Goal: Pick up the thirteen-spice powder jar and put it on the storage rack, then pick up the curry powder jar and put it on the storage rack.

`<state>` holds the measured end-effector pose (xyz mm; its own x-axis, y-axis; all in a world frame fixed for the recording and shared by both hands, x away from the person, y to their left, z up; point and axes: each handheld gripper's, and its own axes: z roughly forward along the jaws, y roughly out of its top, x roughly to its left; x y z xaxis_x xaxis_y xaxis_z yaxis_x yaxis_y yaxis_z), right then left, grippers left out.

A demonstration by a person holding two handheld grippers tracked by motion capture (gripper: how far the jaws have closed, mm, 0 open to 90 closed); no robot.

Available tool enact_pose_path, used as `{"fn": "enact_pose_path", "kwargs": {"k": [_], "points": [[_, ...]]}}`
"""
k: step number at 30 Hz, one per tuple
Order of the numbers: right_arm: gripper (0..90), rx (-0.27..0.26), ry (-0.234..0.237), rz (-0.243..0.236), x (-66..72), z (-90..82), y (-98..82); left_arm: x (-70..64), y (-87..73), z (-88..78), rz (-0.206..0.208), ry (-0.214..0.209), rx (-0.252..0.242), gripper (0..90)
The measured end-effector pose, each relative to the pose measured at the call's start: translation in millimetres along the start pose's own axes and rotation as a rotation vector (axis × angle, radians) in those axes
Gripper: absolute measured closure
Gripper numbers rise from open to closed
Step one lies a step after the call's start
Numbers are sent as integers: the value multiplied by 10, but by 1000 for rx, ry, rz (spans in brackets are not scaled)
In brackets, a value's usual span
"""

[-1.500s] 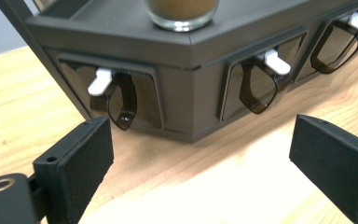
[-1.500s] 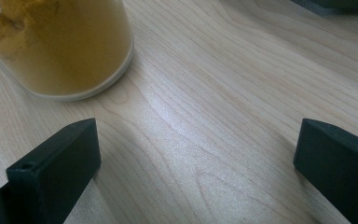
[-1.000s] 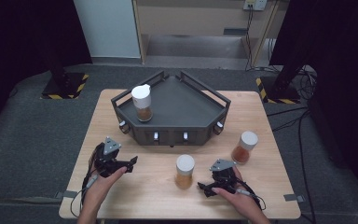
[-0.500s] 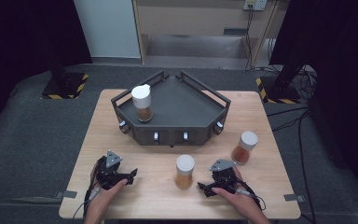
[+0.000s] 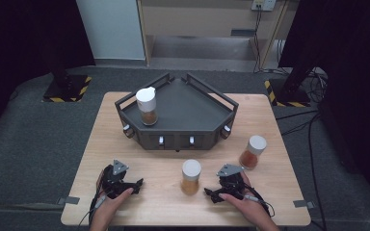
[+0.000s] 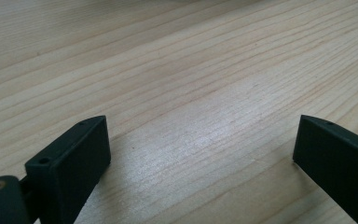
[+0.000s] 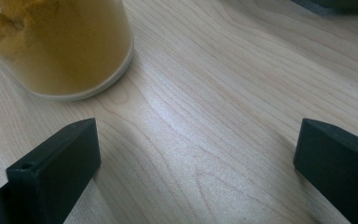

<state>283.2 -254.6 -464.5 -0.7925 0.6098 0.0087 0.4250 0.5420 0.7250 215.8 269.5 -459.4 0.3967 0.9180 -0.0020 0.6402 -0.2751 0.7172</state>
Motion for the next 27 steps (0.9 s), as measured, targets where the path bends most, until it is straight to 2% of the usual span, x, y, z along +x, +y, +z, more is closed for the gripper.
{"fn": "enact_pose_path", "kwargs": {"k": [4, 20, 22, 24, 27], "points": [[6, 0, 0, 0, 0, 0, 0, -21, 5, 3, 12, 8, 4, 25], [7, 1, 4, -2, -9, -1, 2, -9, 2, 0, 12, 3, 4, 25], [8, -3, 7, 9, -18, -3, -2, -9, 3, 0, 12, 3, 4, 24], [28, 5, 2, -3, -6, -4, 18, -7, 2, 0, 12, 2, 4, 24], [30, -11, 14, 20, -9, -44, 22, -11, 2, 0, 12, 4, 3, 24]]}}
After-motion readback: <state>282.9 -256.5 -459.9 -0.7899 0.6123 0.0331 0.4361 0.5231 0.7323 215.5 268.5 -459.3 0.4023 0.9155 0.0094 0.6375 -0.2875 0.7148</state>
